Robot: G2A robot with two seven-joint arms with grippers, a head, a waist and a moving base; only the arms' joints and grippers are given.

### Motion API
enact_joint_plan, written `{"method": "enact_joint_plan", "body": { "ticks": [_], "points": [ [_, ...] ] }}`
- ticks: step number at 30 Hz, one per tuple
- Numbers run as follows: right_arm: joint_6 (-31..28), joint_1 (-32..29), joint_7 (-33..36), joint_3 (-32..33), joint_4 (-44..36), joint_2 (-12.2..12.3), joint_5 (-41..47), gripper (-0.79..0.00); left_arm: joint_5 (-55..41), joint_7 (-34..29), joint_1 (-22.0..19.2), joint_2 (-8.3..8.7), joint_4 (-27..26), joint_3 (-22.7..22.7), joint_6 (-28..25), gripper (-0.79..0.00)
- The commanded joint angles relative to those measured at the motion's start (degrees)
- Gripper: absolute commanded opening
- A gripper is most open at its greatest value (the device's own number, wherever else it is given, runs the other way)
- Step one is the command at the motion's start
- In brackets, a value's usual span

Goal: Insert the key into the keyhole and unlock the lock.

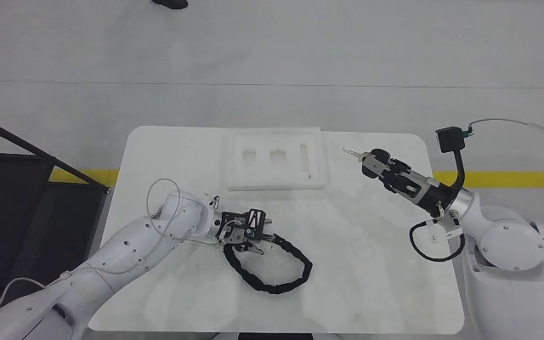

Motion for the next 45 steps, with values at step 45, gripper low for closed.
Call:
{"method": "enact_joint_plan", "body": {
  "ticks": [45],
  "points": [
    [8.7, -1.2, 13.9, 4.3, -9.4, 2.4, 7.1, -0.785, -7.7, -1.1, 9.4, 6.13, -31.3, -24.1, -6.6, -0.785]
  ]
}}
